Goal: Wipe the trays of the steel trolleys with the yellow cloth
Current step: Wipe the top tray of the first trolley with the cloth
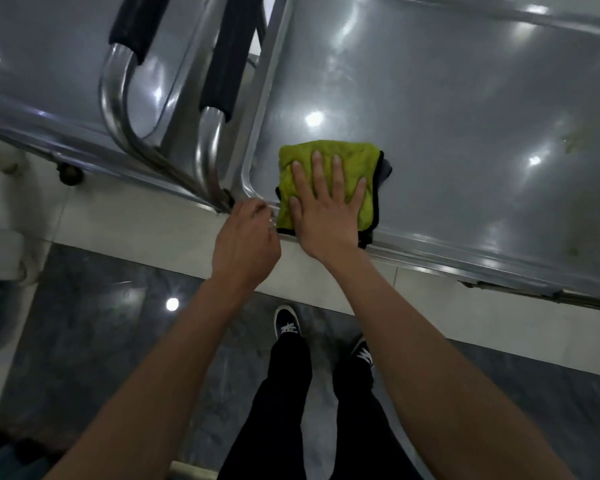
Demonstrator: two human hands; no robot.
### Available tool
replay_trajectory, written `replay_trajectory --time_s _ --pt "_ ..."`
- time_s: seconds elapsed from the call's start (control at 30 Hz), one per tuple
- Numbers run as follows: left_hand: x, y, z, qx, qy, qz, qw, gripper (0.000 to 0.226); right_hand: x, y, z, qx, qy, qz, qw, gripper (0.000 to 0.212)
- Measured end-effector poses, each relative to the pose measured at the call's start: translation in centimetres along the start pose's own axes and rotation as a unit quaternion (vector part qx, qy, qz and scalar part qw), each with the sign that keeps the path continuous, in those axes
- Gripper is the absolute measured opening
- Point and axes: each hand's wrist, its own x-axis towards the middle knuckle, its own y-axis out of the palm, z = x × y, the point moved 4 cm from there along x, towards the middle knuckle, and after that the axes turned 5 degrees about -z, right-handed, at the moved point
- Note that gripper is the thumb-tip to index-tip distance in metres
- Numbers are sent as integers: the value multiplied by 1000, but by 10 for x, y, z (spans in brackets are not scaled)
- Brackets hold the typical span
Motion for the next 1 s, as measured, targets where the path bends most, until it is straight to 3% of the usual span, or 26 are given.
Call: replay_trajectory --time_s 0.23,0.4,0.73,1.0 --pt "14 -3 7 -9 -17 15 1000 23 17 -5 14 7 -47 6 999 56" --pt "25 -1 -16 46 44 32 997 26 0 -16 -29 9 -7 -5 1000 55" --pt "47 55 -154 57 154 75 984 30 -29 -43 -180 14 79 -37 996 56" --pt "67 89 -249 104 152 107 977 38 -31 -70 -273 16 85 -19 996 57"
